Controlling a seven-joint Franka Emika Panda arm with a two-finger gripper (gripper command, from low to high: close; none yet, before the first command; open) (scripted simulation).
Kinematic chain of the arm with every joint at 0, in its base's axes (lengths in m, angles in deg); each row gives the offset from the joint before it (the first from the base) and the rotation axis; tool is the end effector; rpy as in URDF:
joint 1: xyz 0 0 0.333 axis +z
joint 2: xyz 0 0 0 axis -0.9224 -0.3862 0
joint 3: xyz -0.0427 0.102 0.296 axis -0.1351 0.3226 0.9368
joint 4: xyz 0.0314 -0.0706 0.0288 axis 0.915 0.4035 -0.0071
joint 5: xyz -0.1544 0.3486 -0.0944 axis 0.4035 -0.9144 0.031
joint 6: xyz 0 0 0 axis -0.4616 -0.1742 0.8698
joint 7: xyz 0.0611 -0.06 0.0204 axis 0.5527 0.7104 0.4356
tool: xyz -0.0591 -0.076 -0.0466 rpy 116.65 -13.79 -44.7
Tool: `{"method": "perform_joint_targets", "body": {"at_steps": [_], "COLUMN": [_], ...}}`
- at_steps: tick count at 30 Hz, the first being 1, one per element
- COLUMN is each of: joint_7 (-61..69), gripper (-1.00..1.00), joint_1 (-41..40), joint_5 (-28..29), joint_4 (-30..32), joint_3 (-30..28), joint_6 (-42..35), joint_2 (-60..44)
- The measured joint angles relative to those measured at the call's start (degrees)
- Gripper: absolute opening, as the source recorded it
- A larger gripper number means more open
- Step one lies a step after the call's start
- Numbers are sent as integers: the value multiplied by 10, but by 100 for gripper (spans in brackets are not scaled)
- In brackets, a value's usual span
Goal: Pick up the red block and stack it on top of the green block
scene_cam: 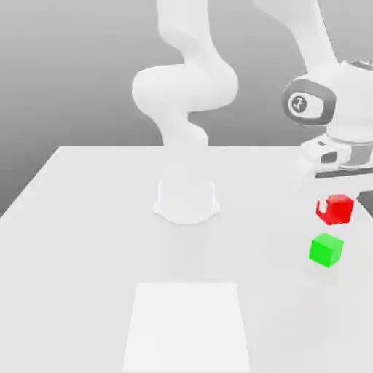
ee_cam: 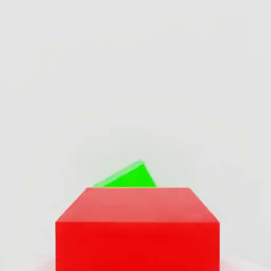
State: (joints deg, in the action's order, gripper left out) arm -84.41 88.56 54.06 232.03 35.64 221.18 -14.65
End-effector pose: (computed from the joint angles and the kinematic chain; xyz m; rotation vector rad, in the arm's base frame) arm 0.2074 0.3122 0.2298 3.0063 -0.8741 0.0239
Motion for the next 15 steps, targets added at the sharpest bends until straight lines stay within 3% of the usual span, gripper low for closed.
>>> {"method": "perform_joint_targets", "body": {"at_steps": [15], "joint_7": [-131], "gripper": [-100], "joint_1": [-21], "joint_5": [185], "joint_4": [-5], "joint_3": [-23], "joint_6": [77], "joint_2": [-106]}}
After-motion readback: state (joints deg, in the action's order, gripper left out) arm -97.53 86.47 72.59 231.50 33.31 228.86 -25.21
